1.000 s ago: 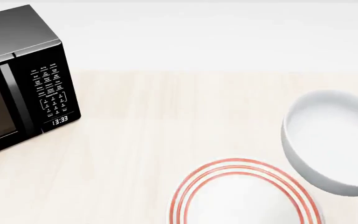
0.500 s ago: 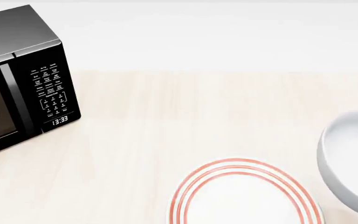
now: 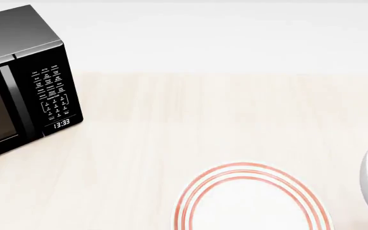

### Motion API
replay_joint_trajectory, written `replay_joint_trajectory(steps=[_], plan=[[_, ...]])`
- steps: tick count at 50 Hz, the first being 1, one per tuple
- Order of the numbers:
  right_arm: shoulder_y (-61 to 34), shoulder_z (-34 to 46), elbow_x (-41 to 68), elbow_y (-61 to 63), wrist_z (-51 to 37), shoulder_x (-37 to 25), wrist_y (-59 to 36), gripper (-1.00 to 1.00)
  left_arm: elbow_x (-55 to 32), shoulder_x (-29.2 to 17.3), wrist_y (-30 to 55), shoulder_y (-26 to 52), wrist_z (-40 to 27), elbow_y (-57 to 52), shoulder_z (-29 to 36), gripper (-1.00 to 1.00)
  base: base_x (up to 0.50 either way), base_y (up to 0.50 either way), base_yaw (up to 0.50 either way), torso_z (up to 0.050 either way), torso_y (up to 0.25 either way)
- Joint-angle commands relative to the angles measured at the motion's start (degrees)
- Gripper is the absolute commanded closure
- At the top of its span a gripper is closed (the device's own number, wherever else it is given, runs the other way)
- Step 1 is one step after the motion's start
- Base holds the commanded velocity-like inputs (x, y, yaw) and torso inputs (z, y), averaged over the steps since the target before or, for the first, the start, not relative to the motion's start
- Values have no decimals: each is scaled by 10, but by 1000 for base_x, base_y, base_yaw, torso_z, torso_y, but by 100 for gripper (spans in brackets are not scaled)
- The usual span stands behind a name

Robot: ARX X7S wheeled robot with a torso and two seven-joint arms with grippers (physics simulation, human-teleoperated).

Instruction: Put the white bowl to the right of the plate.

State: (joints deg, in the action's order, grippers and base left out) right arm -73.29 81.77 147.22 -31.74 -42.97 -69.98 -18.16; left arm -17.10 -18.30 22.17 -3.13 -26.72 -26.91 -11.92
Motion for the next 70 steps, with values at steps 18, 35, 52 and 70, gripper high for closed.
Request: replay_joint_trajectory(steps=[18, 35, 52, 70], plan=[[35, 14, -45, -75, 63, 46, 9, 100, 3, -3, -3, -2, -7, -1, 7, -100, 0, 0, 0, 0, 1], [39, 15, -52, -90, 71, 59, 7, 100, 4, -6, -5, -4, -10, -1, 10, -100, 0, 0, 0, 1, 1], [36, 11, -65, -92, 88, 61, 9, -100, 3, -7, -7, -4, -12, 0, 13, -100, 0, 0, 0, 0, 1], [27, -5, -170, 162, -59, -47, 199, -100, 1, -10, -6, -6, -16, -5, 14, -100, 0, 0, 0, 0, 0]])
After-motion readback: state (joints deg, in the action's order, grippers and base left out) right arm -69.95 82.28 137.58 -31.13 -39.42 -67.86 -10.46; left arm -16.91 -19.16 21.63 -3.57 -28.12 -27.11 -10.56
